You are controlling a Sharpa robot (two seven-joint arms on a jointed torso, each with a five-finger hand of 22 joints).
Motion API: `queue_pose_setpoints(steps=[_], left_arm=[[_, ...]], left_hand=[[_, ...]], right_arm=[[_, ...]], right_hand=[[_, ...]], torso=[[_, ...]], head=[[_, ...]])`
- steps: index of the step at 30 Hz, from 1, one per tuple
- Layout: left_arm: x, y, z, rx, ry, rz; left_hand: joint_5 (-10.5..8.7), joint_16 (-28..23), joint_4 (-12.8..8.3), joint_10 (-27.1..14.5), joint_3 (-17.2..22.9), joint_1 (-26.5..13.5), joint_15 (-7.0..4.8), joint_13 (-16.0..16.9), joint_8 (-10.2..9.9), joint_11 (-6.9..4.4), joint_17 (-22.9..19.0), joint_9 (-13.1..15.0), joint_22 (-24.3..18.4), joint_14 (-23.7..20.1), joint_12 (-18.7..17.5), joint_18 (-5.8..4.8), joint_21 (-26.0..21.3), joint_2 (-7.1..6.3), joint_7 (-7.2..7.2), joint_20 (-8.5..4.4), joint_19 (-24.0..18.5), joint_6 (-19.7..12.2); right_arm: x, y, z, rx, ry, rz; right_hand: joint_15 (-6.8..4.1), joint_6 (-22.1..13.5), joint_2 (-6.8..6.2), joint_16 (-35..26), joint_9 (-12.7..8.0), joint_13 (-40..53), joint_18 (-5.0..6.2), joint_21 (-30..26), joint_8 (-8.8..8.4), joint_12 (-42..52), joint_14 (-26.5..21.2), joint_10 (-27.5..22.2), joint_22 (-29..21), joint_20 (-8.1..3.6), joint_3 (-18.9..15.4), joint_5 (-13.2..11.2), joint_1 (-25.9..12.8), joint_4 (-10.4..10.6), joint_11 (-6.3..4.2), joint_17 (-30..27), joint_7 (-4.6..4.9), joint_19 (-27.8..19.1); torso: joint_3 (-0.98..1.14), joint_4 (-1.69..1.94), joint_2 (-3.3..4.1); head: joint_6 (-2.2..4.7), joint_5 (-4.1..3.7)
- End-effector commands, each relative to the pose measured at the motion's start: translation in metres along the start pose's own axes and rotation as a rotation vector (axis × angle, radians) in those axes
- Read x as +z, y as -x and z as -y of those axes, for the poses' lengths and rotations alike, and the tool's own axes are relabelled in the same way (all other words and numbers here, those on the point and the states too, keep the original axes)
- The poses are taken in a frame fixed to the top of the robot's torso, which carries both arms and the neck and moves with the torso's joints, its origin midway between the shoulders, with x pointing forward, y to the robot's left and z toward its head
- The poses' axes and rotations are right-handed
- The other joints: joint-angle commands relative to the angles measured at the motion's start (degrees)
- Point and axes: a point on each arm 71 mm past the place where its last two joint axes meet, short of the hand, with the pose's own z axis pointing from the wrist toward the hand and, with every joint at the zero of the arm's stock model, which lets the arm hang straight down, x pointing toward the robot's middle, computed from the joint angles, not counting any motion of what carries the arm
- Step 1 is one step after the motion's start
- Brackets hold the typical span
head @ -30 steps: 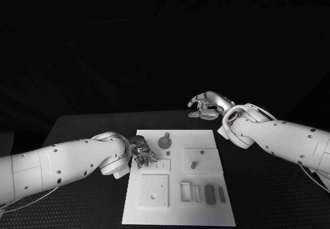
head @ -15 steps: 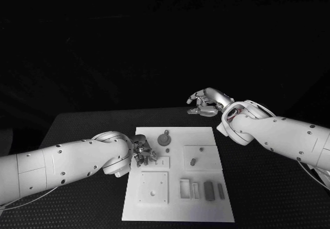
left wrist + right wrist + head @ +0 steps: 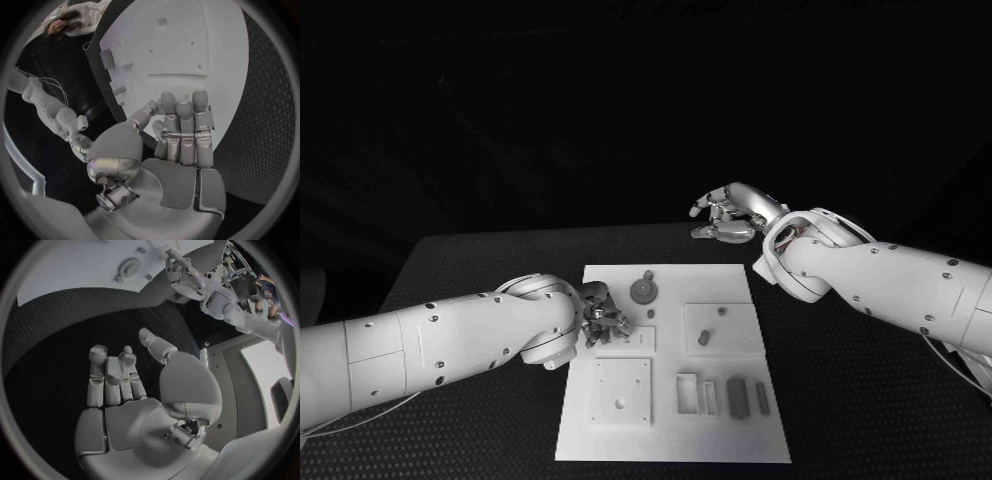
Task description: Assemble the parts on the task board
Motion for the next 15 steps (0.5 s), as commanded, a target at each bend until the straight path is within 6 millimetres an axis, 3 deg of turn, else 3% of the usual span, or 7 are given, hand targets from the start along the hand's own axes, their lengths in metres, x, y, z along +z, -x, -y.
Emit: queue_pose_setpoints(steps=[1,6,15], left_arm=[[0.0015,-0.0024,0.0015,0.037,0.009,-0.005],[0.0023,-0.0032,0.0020,0.038,0.009,-0.007],[0.0030,-0.0049,0.0041,0.043,0.009,-0.011]], left_hand=[[0.19,1.4,0.0,-0.7,0.2,-0.1,-0.79,0.5,-0.3,-1.30,-0.1,8.5,1.4,0.2,1.3,1.46,0.8,0.07,-4.29,-0.61,0.9,4.8],[0.22,6.6,-0.2,-0.5,0.1,0.2,-2.69,3.8,-1.5,-1.86,0.4,9.5,1.5,0.9,7.0,1.48,4.8,0.22,-4.78,-2.01,2.5,5.0],[0.29,11.0,-0.3,-1.0,0.2,0.4,-3.87,5.5,-2.9,-2.20,-0.7,10.6,1.5,0.6,11.1,1.22,8.8,0.31,-4.89,-3.23,2.4,5.3]], right_arm=[[0.0005,-0.0019,-0.0023,0.003,0.011,-0.020],[0.0006,-0.0026,-0.0032,0.004,0.014,-0.024],[0.0007,-0.0032,-0.0039,0.005,0.015,-0.028]], right_hand=[[-0.15,-0.2,0.42,-0.2,-0.1,-0.1,2.57,-0.2,-0.14,0.2,-0.4,-0.3,0.2,0.11,-0.3,0.1,-0.1,0.1,-0.11,0.0,0.61,0.1],[-0.14,-0.2,0.44,-0.2,-0.1,-0.1,2.57,-0.2,-0.15,0.2,-0.5,-0.3,0.2,0.12,-0.3,0.1,-0.2,0.1,-0.10,0.0,0.62,0.1],[-0.13,-0.2,0.49,-0.2,-0.1,-0.1,2.57,-0.3,-0.17,0.2,-0.5,-0.3,0.2,0.14,-0.4,0.1,-0.2,0.2,-0.09,0.0,0.64,0.1]], torso=[[-0.02,0.01,-0.02],[-0.02,0.00,-0.01],[-0.02,0.08,-0.02]], head=[[-0.10,-0.05],[-0.20,-0.08],[-0.35,-0.13]])
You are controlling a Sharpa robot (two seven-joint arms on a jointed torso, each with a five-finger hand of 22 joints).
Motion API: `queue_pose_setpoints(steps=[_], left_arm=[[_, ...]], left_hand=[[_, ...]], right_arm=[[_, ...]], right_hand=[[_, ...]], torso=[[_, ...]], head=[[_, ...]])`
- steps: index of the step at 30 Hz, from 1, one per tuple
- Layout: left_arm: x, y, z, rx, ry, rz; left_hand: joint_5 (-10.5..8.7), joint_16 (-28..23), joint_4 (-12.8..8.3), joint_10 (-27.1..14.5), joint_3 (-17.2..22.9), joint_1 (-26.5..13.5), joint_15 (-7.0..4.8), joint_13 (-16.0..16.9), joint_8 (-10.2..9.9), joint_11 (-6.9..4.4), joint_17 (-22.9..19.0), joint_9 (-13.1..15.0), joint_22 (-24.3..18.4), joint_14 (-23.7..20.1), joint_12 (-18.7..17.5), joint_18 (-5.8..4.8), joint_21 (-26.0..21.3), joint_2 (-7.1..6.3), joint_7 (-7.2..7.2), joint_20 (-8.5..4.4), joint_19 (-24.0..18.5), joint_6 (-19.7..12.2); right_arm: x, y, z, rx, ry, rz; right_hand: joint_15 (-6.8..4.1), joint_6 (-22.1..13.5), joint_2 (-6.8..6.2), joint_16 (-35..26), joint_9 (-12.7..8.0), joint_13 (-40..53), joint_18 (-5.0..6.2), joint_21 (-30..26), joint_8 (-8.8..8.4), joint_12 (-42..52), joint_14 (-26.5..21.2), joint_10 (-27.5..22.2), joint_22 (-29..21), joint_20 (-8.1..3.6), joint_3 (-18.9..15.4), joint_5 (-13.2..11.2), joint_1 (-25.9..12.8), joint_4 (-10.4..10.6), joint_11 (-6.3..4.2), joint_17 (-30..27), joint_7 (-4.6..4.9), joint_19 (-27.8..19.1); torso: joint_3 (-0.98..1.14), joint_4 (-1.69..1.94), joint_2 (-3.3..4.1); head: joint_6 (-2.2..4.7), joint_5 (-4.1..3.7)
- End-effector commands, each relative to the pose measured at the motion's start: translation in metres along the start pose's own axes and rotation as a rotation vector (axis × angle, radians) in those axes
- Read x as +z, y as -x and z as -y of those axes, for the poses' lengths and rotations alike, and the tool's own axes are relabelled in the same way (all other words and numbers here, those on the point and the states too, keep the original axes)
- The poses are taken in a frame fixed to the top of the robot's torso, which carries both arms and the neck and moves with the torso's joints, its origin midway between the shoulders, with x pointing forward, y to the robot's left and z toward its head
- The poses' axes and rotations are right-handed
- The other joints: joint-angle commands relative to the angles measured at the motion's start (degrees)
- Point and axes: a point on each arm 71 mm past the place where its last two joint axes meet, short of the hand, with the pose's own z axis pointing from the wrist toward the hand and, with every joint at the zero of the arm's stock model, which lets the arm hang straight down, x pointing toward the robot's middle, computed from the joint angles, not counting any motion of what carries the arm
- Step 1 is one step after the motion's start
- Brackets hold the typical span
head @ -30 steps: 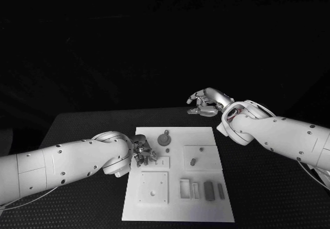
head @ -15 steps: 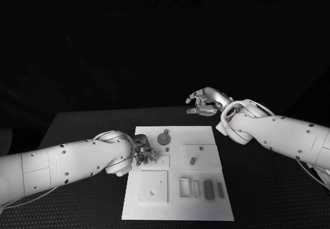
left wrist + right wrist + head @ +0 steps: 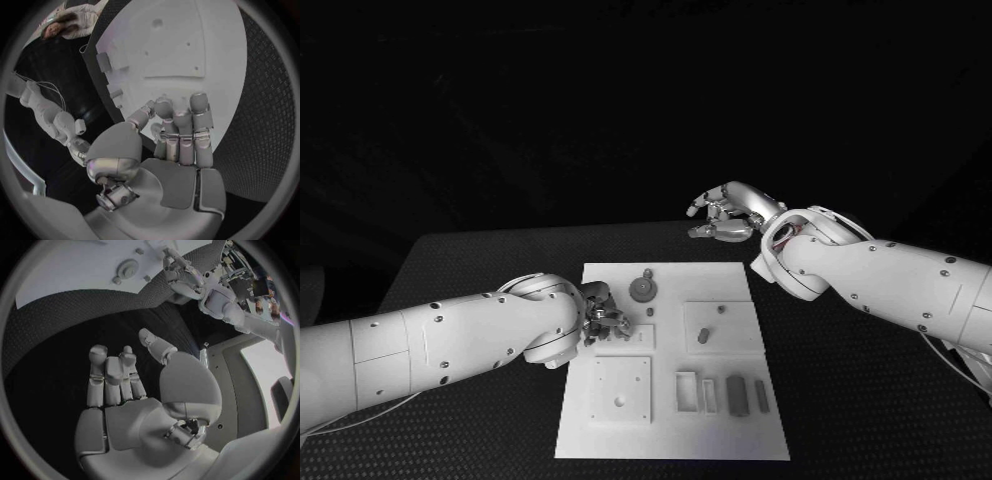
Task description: Assemble the parts on the task board
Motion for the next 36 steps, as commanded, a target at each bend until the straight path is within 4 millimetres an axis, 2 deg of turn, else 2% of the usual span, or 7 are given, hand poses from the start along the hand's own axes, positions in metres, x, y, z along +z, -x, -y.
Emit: queue_pose_setpoints(steps=[1,9,24,36], left_arm=[[0.0004,-0.0017,0.0019,0.017,-0.001,-0.009],[0.0018,-0.0052,0.0034,0.027,0.001,-0.028],[0.0031,-0.0041,0.0003,0.033,0.015,-0.034],[0.0064,-0.0024,-0.0048,0.032,0.032,-0.025]], left_hand=[[0.42,0.7,-0.3,-1.8,0.2,0.7,-1.41,0.2,-0.5,-1.23,-0.3,10.7,1.5,-1.2,0.6,1.30,0.6,0.61,-3.29,-0.93,0.1,3.8],[0.43,2.4,-0.3,-2.1,0.2,0.6,-1.75,0.5,-1.1,-1.31,-1.1,11.1,1.5,-1.4,2.1,1.18,2.2,0.73,-3.36,-1.36,-0.1,4.1],[0.65,3.8,-0.2,-2.3,0.2,0.3,-1.99,0.8,-1.5,-1.41,-1.9,11.5,1.4,-1.7,3.2,1.09,3.3,0.96,-3.45,-1.64,-0.4,4.4],[0.72,4.3,-0.2,-2.4,0.2,0.2,-2.07,0.8,-1.6,-1.47,-2.3,11.7,1.4,-1.9,3.6,1.07,3.8,1.23,-3.51,-1.76,-0.5,4.6]], right_arm=[[0.0003,-0.0014,-0.0021,0.002,0.012,-0.016],[0.0004,-0.0019,-0.0024,0.003,0.012,-0.019],[0.0006,-0.0023,-0.0027,0.003,0.013,-0.022],[0.0010,-0.0028,-0.0030,0.004,0.014,-0.024]], right_hand=[[0.07,-0.2,0.42,-0.2,-0.1,-0.1,2.56,-0.3,-0.17,0.2,-0.3,-0.3,0.2,0.13,-0.2,0.1,-0.2,0.0,-0.09,0.0,0.63,0.1],[0.08,-0.3,0.48,-0.2,-0.1,-0.1,2.56,-0.3,-0.18,0.2,-0.3,-0.3,0.2,0.15,-0.3,0.1,-0.3,0.1,-0.08,0.0,0.64,0.1],[0.08,-0.3,0.56,-0.2,-0.1,-0.1,2.56,-0.3,-0.19,0.2,-0.3,-0.4,0.2,0.15,-0.3,0.1,-0.2,0.1,-0.07,0.0,0.64,0.1],[0.08,-0.3,0.66,-0.2,-0.1,-0.2,2.56,-0.3,-0.19,0.2,-0.3,-0.4,0.2,0.15,-0.3,0.1,-0.2,0.0,-0.07,0.0,0.64,0.1]], torso=[[0.01,0.06,0.00],[0.03,-0.06,0.00],[0.05,0.05,0.02],[0.01,-0.01,0.03]], head=[[-0.03,0.00],[-0.16,0.02],[-0.30,-0.03],[-0.45,-0.03]])
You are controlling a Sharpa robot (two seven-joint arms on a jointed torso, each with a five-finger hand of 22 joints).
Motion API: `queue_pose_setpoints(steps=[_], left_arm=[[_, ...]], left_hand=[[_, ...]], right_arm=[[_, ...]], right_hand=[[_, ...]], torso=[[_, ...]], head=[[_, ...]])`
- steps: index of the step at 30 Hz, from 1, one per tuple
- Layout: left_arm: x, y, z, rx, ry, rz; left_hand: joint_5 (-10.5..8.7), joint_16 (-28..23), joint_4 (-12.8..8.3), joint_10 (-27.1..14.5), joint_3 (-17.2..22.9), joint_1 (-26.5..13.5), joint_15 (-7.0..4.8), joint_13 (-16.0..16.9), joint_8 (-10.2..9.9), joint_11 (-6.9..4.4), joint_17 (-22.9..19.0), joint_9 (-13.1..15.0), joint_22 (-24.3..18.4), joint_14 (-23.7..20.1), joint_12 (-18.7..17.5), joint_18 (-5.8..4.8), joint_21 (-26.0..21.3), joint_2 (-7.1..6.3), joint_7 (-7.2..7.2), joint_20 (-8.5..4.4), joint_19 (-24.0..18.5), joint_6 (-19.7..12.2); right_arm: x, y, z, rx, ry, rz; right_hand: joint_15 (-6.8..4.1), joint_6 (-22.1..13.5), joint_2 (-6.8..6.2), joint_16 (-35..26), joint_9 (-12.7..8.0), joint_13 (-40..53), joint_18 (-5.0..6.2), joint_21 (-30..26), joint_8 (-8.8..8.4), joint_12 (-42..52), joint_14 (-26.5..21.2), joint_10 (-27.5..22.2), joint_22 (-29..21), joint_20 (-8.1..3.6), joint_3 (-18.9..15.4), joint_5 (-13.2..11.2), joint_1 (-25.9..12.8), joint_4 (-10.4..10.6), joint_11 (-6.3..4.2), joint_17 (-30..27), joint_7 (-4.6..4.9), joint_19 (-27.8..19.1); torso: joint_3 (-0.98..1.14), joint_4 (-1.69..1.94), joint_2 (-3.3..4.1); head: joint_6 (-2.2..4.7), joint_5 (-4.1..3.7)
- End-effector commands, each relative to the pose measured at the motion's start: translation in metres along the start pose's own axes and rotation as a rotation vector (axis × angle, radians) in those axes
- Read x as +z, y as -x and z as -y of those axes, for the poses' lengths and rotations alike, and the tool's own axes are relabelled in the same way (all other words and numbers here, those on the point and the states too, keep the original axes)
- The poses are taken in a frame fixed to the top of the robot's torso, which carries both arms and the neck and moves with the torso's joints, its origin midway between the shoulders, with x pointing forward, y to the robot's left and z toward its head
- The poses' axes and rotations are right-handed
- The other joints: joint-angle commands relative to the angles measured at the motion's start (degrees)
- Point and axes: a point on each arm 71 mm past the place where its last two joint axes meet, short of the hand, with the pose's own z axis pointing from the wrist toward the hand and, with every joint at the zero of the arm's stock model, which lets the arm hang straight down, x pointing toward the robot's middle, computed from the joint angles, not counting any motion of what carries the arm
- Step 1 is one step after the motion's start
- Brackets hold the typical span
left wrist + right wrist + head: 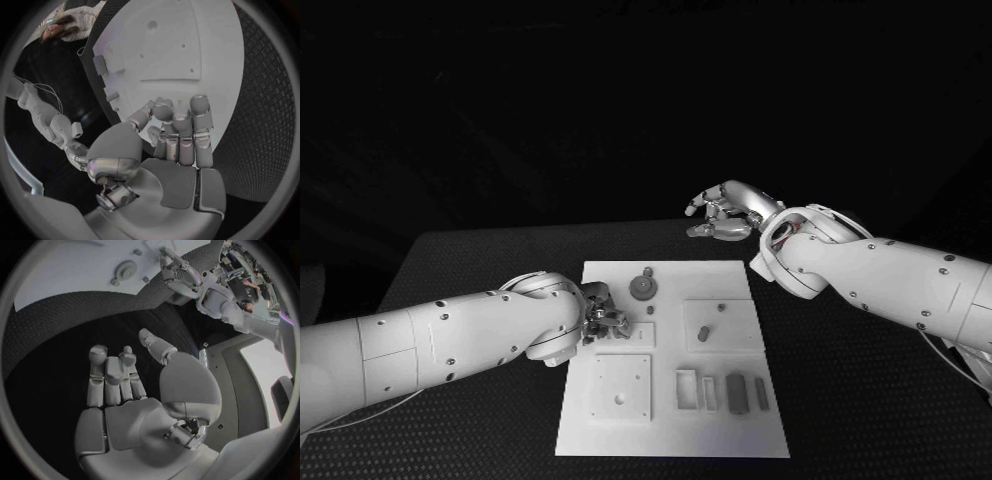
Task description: Assemble the parts on the task board
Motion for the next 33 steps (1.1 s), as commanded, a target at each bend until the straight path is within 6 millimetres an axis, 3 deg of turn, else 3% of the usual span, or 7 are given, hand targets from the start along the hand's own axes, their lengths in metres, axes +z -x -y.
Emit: queue_pose_setpoints(steps=[1,20,24,33], left_arm=[[0.0009,-0.0003,-0.0021,0.013,0.009,-0.006],[0.0005,-0.0026,-0.0001,0.025,0.001,-0.026],[0.0010,-0.0028,0.0010,0.028,0.000,-0.027],[0.0017,-0.0032,0.0028,0.045,-0.002,-0.029]], left_hand=[[0.28,0.2,0.0,-2.1,0.1,0.3,-2.01,0.1,0.3,-1.79,-0.1,10.9,1.4,-1.8,0.3,1.08,0.4,0.72,-3.49,-1.57,-0.3,4.6],[0.45,1.3,0.0,-2.0,0.0,-0.1,-2.13,0.1,0.3,-1.99,-0.8,11.3,1.4,-1.9,1.1,1.06,1.3,0.49,-3.71,-1.75,-0.4,5.3],[2.98,2.4,0.6,-1.8,0.1,-0.8,-2.31,0.0,0.5,-2.39,-1.6,12.0,1.4,-1.9,1.8,1.06,2.0,-0.19,-4.15,-1.87,-0.4,6.6],[6.53,4.1,0.1,-1.5,0.2,-1.4,-2.51,-0.2,0.4,-2.70,-2.6,12.9,1.3,-1.9,2.8,1.11,3.2,0.05,-4.47,-1.96,-0.2,7.5]], right_arm=[[0.0002,-0.0008,-0.0013,0.002,0.011,-0.012],[0.0003,-0.0018,-0.0023,0.003,0.012,-0.019],[0.0003,-0.0020,-0.0023,0.003,0.012,-0.020],[0.0003,-0.0021,-0.0021,0.003,0.011,-0.024]], right_hand=[[0.07,-0.2,0.44,-0.2,-0.1,-0.1,2.53,-0.3,-0.19,0.2,-0.4,-0.4,0.2,-0.03,-0.3,0.1,0.0,0.0,-0.07,0.0,0.53,0.2],[0.08,-0.2,0.56,-0.2,-0.1,-0.1,2.53,-0.3,-0.19,0.2,-0.4,-0.4,0.2,-0.03,-0.3,0.1,0.1,0.0,-0.07,0.0,0.53,0.2],[0.08,-0.2,0.57,-0.2,-0.1,-0.1,2.53,-0.3,-0.19,0.2,-0.4,-0.4,0.2,-0.02,-0.3,0.1,0.1,-0.1,-0.07,0.0,0.53,0.2],[0.08,-0.2,0.63,-0.2,-0.1,-0.1,2.53,-0.3,-0.19,0.2,-0.4,-0.4,0.3,-0.02,-0.3,0.1,0.1,-0.1,-0.06,0.0,0.54,0.2]], torso=[[0.00,0.00,0.03],[0.06,-0.02,0.00],[0.08,0.01,-0.01],[0.07,-0.03,0.00]], head=[[-0.12,-0.05],[-0.29,-0.09],[-0.33,-0.01],[-0.41,0.06]])
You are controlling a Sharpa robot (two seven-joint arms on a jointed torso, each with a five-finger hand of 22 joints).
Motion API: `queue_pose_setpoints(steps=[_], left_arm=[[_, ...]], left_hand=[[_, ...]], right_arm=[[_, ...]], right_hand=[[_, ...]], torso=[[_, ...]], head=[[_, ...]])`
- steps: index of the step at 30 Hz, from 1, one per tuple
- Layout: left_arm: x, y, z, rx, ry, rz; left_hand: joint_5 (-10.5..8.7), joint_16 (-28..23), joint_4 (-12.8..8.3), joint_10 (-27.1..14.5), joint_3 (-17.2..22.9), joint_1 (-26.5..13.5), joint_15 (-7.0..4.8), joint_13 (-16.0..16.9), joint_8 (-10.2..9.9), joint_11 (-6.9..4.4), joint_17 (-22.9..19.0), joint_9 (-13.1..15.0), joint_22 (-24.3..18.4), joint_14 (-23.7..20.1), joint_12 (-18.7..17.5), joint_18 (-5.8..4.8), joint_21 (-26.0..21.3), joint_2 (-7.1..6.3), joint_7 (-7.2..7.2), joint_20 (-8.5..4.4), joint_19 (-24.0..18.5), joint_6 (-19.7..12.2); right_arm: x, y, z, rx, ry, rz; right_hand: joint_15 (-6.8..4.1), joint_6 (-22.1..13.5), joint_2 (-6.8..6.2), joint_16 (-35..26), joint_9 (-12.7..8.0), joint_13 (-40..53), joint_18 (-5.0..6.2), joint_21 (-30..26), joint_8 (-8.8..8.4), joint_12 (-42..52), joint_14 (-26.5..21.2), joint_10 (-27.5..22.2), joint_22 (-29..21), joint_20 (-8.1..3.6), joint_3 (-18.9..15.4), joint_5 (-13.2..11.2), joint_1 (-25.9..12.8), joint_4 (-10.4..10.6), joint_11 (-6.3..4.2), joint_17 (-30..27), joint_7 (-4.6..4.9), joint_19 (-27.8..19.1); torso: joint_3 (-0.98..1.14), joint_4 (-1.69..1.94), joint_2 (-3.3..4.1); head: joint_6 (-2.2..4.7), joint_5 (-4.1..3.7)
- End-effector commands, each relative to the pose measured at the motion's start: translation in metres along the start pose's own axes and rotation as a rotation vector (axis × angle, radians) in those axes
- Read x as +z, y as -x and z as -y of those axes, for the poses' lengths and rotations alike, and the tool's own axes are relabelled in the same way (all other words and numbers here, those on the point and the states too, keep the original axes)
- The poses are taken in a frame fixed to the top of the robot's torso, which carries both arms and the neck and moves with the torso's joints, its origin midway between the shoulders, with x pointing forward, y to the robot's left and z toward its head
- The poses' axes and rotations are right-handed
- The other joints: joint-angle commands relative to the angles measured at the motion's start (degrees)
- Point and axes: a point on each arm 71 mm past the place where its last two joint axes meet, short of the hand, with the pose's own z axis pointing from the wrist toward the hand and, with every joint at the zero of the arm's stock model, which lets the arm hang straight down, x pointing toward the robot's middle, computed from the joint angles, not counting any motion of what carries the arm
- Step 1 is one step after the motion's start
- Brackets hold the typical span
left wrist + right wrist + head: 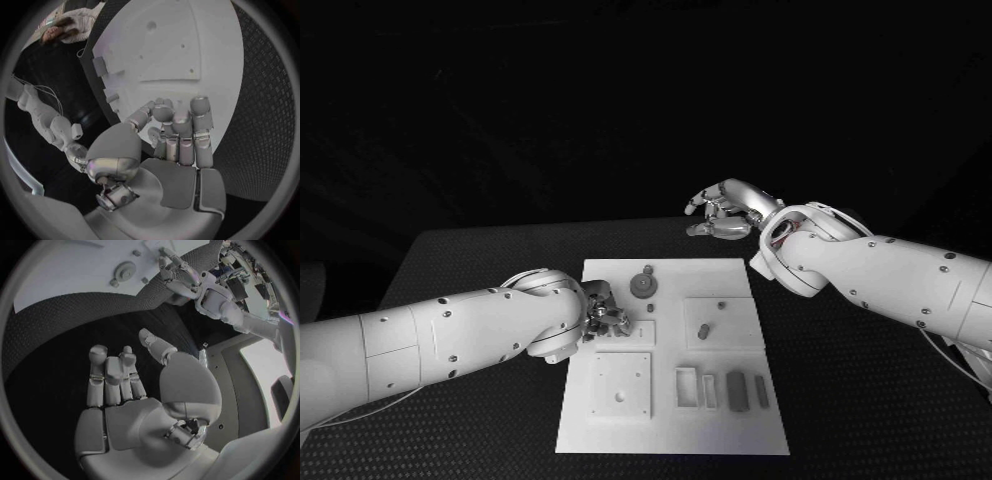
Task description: Assemble the parts on the task board
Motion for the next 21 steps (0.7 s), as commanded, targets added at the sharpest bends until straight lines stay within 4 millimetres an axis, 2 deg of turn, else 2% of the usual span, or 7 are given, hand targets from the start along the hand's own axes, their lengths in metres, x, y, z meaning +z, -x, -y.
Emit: queue_pose_setpoints(steps=[1,13,15,19,21], left_arm=[[0.0009,-0.0029,0.0014,0.027,0.000,-0.022],[0.0048,-0.0056,0.0054,0.034,-0.004,-0.029],[0.0050,-0.0057,0.0063,0.037,-0.006,-0.028],[0.0051,-0.0065,0.0083,0.043,-0.011,-0.032],[0.0050,-0.0071,0.0098,0.048,-0.016,-0.033]], left_hand=[[0.87,0.5,-0.5,-1.9,0.2,-0.6,-2.39,-0.1,0.1,-2.24,-0.3,11.0,1.4,-2.1,0.4,1.11,0.4,0.16,-4.48,-1.95,-0.2,7.5],[2.52,1.4,-0.9,-1.7,0.4,-1.0,-2.46,-0.2,0.2,-2.40,-0.8,11.6,1.3,-2.1,1.0,1.11,1.1,0.44,-4.68,-1.92,-0.1,8.0],[3.15,1.7,-0.9,-1.6,0.5,-1.1,-2.48,-0.2,0.2,-2.47,-1.0,11.8,1.3,-2.0,1.3,1.13,1.3,0.35,-4.76,-1.94,-0.1,8.2],[6.37,2.7,-0.9,-1.1,0.6,-1.7,-2.48,-0.3,0.9,-2.76,-1.6,12.6,1.3,-1.8,2.0,1.14,2.1,0.37,-5.08,-1.90,0.2,9.0],[7.09,3.0,-0.9,-1.0,0.7,-1.9,-2.47,-0.4,1.1,-2.80,-1.8,12.8,1.3,-1.8,2.1,1.16,2.3,0.30,-5.16,-1.89,0.2,9.0]], right_arm=[[0.0002,-0.0011,-0.0014,0.002,0.010,-0.014],[0.0003,-0.0013,-0.0010,0.001,0.009,-0.018],[0.0002,-0.0013,-0.0009,0.001,0.009,-0.019],[0.0003,-0.0016,-0.0012,0.002,0.009,-0.021],[0.0004,-0.0017,-0.0011,0.001,0.009,-0.022]], right_hand=[[-0.02,-0.2,0.63,-0.2,-0.1,-0.1,2.52,-0.3,-0.19,0.2,-0.5,-0.4,0.3,-0.05,-0.3,0.1,0.1,-0.1,-0.07,0.0,0.53,0.2],[-0.02,-0.2,0.80,-0.2,-0.1,-0.1,2.52,-0.3,-0.19,0.3,-0.5,-0.4,0.3,-0.05,-0.3,0.1,0.3,-0.3,-0.07,0.0,0.53,0.2],[-0.02,-0.2,0.80,-0.2,-0.1,-0.1,2.52,-0.3,-0.19,0.3,-0.5,-0.4,0.3,-0.05,-0.3,0.1,0.3,-0.3,-0.06,0.0,0.53,0.2],[-0.02,-0.2,0.82,-0.2,-0.1,-0.1,2.52,-0.3,-0.19,0.3,-0.5,-0.5,0.3,-0.05,-0.3,0.1,0.3,-0.3,-0.06,0.0,0.53,0.2],[-0.02,-0.2,0.83,-0.2,-0.1,-0.1,2.52,-0.3,-0.19,0.3,-0.5,-0.5,0.3,-0.05,-0.3,0.1,0.3,-0.3,-0.06,0.0,0.53,0.2]], torso=[[-0.04,-0.01,0.01],[-0.10,0.01,0.01],[-0.08,0.04,-0.01],[-0.06,0.08,0.00],[-0.07,0.09,0.01]], head=[[-0.06,0.00],[-0.13,-0.21],[-0.16,-0.20],[-0.18,-0.23],[-0.15,-0.22]])
